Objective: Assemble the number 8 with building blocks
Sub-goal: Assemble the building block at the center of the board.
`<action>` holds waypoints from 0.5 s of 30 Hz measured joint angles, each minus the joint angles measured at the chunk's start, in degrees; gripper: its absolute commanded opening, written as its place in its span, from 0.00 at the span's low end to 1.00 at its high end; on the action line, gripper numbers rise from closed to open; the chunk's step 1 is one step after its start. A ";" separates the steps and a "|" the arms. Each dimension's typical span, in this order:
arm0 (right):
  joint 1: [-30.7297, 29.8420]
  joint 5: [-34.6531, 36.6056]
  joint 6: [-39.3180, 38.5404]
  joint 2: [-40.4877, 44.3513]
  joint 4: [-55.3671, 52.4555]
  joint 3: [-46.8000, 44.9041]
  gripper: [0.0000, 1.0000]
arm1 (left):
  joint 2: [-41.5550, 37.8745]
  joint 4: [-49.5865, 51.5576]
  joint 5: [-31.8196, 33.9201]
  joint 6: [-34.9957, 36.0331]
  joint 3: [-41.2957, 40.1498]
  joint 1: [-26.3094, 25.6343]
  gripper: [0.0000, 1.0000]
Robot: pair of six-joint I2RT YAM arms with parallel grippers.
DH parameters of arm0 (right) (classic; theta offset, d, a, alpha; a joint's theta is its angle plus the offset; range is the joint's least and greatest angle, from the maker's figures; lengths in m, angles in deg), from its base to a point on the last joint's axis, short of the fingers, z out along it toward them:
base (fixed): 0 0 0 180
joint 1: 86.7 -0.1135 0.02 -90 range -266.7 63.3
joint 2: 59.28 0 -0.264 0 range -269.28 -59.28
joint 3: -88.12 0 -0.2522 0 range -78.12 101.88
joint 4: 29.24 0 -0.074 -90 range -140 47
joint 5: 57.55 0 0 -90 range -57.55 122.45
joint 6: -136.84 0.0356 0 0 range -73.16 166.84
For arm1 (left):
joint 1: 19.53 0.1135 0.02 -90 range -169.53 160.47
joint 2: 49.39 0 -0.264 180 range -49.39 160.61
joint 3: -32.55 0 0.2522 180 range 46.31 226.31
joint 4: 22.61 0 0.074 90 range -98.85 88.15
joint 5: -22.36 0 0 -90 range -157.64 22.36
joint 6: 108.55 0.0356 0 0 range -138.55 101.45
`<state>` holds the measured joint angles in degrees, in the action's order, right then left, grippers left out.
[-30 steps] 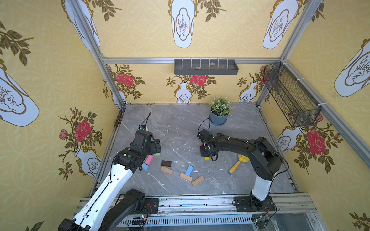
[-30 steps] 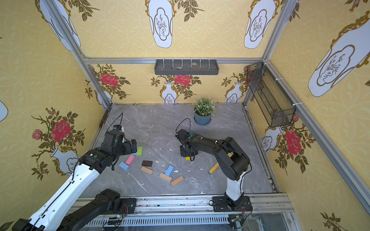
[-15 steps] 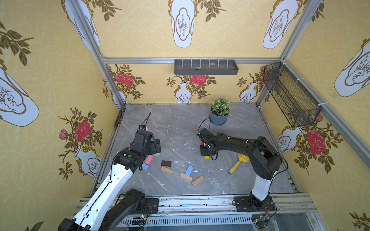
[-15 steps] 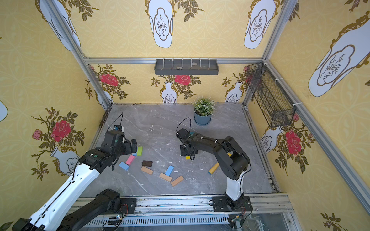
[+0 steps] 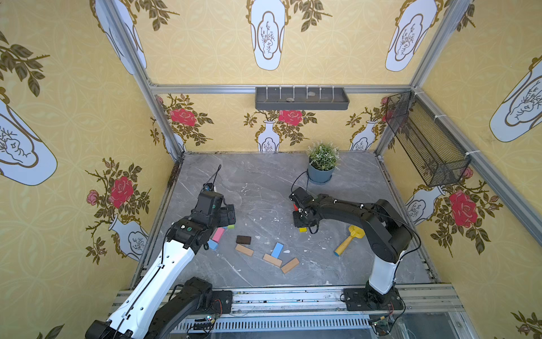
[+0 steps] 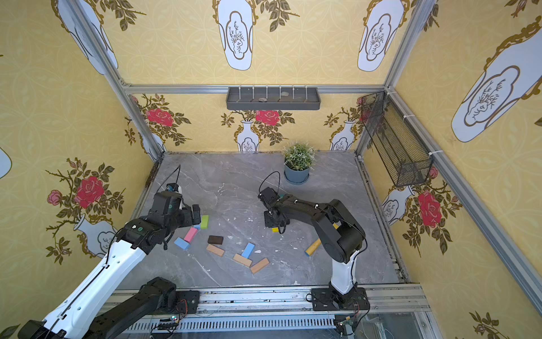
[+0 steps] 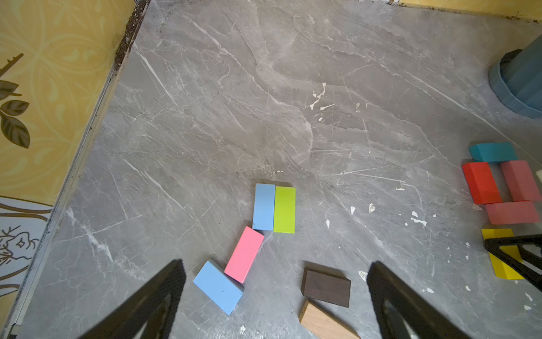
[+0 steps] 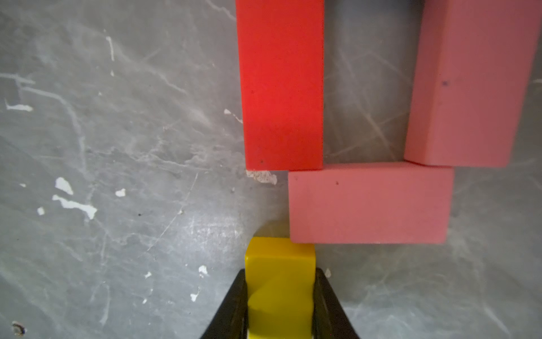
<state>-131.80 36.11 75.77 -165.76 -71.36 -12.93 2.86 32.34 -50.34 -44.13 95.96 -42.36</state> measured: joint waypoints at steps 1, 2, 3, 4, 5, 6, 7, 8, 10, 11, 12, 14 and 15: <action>0.02 0.00 0.00 -0.02 0.00 0.00 0.25 | 0.00 0.00 0.00 0.00 0.00 0.00 1.00; 0.02 -0.02 -0.02 -0.02 -0.02 0.04 0.25 | 0.00 0.00 0.00 0.00 0.00 0.00 1.00; 0.02 -0.02 -0.02 -0.07 -0.04 0.09 0.25 | 0.02 0.00 0.00 0.00 0.00 0.00 1.00; 0.02 -0.02 -0.02 -0.07 -0.09 0.13 0.25 | 0.02 0.00 0.00 0.00 0.00 0.00 1.00; 0.02 -0.02 -0.02 -0.11 -0.13 0.17 0.25 | 0.04 0.00 0.00 0.00 0.00 0.00 1.00; 0.02 -0.02 -0.02 -0.13 -0.17 0.20 0.25 | 0.07 0.00 0.00 0.00 0.00 0.00 1.00; 0.04 -0.04 -0.02 -0.13 -0.17 0.20 0.25 | 0.09 0.00 0.00 0.00 0.00 0.00 1.00; 0.07 -0.04 -0.02 -0.13 -0.20 0.20 0.26 | 0.11 0.00 0.00 0.00 0.00 0.00 1.00; 0.09 -0.09 -0.04 -0.15 -0.20 0.22 0.26 | 0.11 0.00 0.00 0.00 0.00 0.02 1.00; 0.09 -0.09 -0.04 -0.17 -0.22 0.22 0.26 | 0.11 0.00 -0.02 0.00 0.00 0.04 1.00; 0.09 -0.09 -0.04 -0.17 -0.24 0.26 0.26 | 0.11 0.00 -0.02 0.00 0.00 0.04 1.00; 0.13 -0.15 -0.04 -0.17 -0.28 0.31 0.26 | 0.11 0.00 -0.02 0.00 0.00 0.07 1.00; 0.13 -0.17 -0.04 -0.17 -0.28 0.31 0.26 | 0.11 0.00 -0.02 0.00 0.00 0.07 1.00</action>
<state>-131.67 35.93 75.72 -165.93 -71.65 -12.62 2.97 32.34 -50.36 -44.13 95.96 -42.30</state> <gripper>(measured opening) 0.325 0.998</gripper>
